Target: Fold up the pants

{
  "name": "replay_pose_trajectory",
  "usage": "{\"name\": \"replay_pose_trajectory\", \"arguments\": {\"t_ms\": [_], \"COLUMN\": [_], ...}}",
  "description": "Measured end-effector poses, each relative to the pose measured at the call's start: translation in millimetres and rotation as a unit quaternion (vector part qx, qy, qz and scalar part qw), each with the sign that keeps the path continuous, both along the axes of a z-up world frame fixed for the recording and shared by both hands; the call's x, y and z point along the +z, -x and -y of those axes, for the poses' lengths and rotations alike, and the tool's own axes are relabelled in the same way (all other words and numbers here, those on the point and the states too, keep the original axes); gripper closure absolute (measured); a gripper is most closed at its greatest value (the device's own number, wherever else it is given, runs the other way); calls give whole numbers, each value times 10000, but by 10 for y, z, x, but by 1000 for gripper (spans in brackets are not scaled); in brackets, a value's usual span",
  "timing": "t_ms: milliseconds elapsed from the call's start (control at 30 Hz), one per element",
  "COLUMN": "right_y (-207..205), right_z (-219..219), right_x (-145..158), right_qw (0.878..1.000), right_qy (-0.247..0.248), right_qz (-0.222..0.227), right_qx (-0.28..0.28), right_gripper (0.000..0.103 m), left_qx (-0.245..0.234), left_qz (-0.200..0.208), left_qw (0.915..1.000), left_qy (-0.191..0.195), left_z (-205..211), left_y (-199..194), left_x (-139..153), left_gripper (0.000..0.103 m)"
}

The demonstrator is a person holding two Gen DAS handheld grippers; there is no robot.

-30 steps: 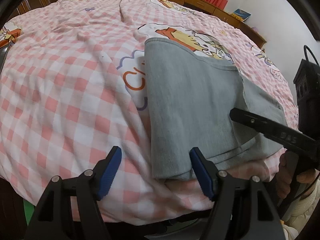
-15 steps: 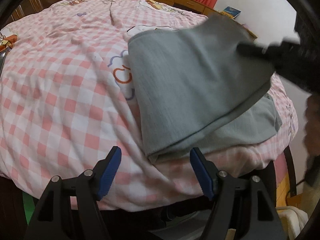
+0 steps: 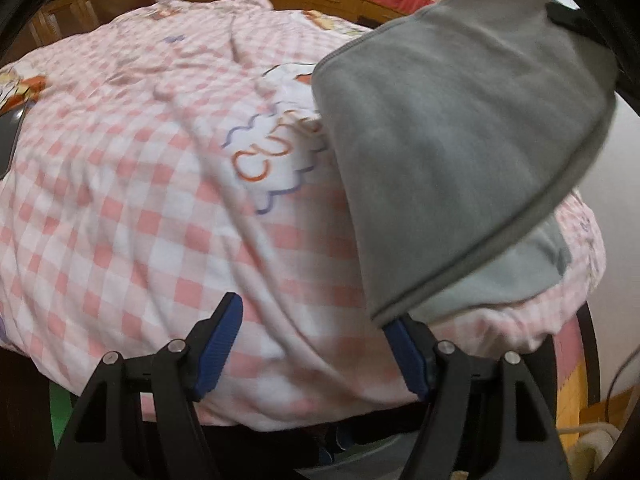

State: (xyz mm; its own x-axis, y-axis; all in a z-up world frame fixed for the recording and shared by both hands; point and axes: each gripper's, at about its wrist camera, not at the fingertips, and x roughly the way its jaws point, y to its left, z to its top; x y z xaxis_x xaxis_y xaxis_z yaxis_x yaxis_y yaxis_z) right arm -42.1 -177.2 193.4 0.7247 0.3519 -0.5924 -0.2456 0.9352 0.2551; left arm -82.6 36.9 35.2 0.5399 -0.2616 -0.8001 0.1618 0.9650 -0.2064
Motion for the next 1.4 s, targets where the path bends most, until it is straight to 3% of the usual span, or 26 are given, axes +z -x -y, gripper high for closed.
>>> {"name": "replay_pose_trajectory", "arguments": {"t_ms": [267,467,733,1200,1400], "right_y": [172,245,331,213,196], "right_z": [637,1202,1814,2351,2398], "right_x": [88,-50,-523,-1587,-1657], "right_qw": [9980,9931,9838,9665,9674], "right_qy": [61,190,44,-126,-199], "right_qz": [148,45,-349,-1309,-1452], "right_qx": [-607,-1158,-1758,-2203,-2066], "right_gripper": [97,97,97,96,92], "left_qx": [-353,-508,-615,-723,-767], "left_qz": [-93,-104,-224,-52,-102], "left_qw": [9990,9967,9947,9943,9955], "left_qy": [-274,-622,-794,-780,-540], "left_z": [282,478,605,694,791], "left_y": [9,-16,-66,-220,-518], "left_x": [-21,-46,-126,16,68], "left_gripper": [25,26,26,26,26]}}
